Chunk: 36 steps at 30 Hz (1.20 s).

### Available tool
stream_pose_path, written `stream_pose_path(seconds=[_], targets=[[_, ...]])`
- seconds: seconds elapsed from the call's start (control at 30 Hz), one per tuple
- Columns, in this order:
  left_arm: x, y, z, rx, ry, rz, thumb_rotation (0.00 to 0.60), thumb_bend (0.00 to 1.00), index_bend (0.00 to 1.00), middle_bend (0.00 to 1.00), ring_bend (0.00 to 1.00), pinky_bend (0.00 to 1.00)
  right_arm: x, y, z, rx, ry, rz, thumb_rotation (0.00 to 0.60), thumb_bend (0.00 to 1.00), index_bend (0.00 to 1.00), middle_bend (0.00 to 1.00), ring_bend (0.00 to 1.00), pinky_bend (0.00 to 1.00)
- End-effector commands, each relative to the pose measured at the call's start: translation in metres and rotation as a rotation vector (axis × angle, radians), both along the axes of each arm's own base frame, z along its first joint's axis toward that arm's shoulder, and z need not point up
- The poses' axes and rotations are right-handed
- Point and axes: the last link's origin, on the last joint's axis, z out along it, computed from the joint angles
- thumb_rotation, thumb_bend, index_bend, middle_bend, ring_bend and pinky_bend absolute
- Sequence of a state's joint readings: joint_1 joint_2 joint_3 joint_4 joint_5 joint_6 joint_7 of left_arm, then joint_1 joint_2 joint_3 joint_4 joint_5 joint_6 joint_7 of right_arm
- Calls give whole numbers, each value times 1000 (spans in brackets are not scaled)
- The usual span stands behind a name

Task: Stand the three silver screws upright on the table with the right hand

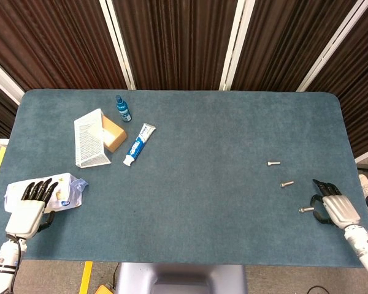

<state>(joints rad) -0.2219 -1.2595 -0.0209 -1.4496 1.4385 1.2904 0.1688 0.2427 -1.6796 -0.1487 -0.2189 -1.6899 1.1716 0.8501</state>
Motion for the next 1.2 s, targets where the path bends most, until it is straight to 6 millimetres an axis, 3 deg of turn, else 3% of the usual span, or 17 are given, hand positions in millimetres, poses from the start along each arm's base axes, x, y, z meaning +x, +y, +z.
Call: stream_pose_path(seconds=[0.03,0.73,1.2], targets=[[0,0,0,-1,1,1,600,476,0,0,0,50,0,0,-1,0,-2,-2,600,487,582,58,0,0],[-1,0,-1,-9,6,11,600,477,0,0,0,50,3,-2,-3,-13,-12,7,600,488,638,96,0,0],[0,-3,0,-11,0,2,600,476,0,0,0,51,22,-3,6,-42,-10,153,600,488,638,97,0,0]])
